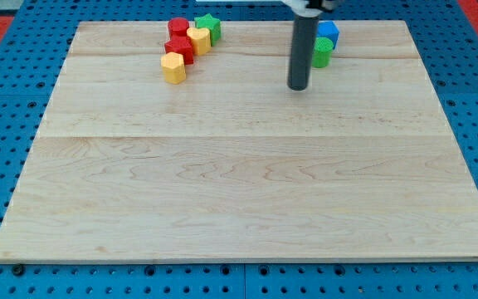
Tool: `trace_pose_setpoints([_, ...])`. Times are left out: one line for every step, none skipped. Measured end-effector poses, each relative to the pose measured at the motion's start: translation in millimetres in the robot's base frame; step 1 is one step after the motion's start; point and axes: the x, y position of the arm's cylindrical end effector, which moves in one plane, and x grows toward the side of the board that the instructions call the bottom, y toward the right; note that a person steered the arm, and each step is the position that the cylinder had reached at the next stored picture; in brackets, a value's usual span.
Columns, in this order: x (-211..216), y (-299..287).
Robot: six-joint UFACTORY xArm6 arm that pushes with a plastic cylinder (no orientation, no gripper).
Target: Move the green circle left a bit
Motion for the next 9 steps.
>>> trace_pose_setpoints([-3.2,62.3])
trace_pose_setpoints([-13.1,88.7])
trace_pose_setpoints([-27.7,90.5])
trace_pose_setpoints([-40.1,96.4])
trace_pose_setpoints([-43.4,96.4])
trace_pose_setpoints([-43.4,75.7])
trace_pose_setpoints([-43.4,52.9])
trace_pose_setpoints([-44.9,57.6])
trace_pose_setpoints([-49.8,57.6])
